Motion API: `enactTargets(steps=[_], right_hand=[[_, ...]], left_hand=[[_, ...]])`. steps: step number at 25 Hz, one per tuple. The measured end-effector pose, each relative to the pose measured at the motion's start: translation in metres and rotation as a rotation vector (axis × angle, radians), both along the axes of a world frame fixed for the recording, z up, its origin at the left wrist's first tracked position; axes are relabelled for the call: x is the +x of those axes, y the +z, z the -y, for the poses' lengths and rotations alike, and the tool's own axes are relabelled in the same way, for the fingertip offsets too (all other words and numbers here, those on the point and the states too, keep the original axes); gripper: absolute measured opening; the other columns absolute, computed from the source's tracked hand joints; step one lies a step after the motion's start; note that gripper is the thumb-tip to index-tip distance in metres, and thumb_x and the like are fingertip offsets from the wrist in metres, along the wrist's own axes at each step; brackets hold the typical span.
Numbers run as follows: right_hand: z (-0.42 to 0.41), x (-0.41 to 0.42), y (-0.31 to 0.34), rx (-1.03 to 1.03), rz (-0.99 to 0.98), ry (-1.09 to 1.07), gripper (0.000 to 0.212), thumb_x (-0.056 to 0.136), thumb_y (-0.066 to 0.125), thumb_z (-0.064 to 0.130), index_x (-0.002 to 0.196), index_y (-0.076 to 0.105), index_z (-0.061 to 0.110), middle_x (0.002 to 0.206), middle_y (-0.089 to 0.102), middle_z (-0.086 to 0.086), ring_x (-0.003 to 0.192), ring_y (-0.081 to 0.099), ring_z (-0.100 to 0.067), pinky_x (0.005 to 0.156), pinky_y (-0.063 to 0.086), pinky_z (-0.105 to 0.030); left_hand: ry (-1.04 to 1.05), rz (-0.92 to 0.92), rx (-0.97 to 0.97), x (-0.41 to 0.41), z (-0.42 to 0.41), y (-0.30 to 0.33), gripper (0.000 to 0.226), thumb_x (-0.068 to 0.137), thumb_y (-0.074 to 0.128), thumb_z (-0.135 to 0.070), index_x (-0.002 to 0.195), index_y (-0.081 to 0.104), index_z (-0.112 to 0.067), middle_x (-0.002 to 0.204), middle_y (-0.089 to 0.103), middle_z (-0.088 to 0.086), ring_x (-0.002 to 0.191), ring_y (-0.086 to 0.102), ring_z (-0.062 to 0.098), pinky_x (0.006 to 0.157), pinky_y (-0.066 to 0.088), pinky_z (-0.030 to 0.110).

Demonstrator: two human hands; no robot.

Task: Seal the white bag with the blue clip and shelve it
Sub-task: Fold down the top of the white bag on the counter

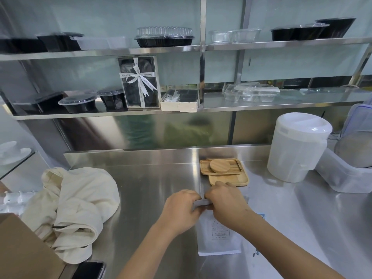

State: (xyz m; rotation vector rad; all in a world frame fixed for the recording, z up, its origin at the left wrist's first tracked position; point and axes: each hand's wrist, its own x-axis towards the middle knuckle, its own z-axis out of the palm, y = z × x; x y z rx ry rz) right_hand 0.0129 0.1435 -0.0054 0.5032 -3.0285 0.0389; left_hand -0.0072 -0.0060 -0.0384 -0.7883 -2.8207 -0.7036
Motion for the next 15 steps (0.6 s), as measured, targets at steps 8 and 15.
enactTargets(steps=[8,15], right_hand=[[-0.026,0.005,0.001,-0.07,-0.002,-0.04,0.01,0.087,0.056,0.021,0.086,0.062,0.015,0.092,0.064,-0.008,0.087,0.055,-0.026,0.079,0.036,-0.032],[-0.022,0.003,-0.01,-0.061,-0.085,-0.005,0.012,0.085,0.052,0.014,0.083,0.063,0.016,0.09,0.067,-0.004,0.095,0.052,-0.023,0.079,0.032,-0.03]], left_hand=[[-0.041,-0.129,-0.121,0.002,-0.005,0.001,0.028,0.079,0.048,-0.036,0.056,0.041,-0.021,0.063,0.058,-0.001,0.063,0.053,0.021,0.059,0.035,0.03],[-0.036,-0.08,-0.214,0.0,-0.008,0.014,0.033,0.078,0.051,-0.038,0.054,0.045,-0.016,0.059,0.051,-0.001,0.061,0.051,0.022,0.055,0.031,0.03]])
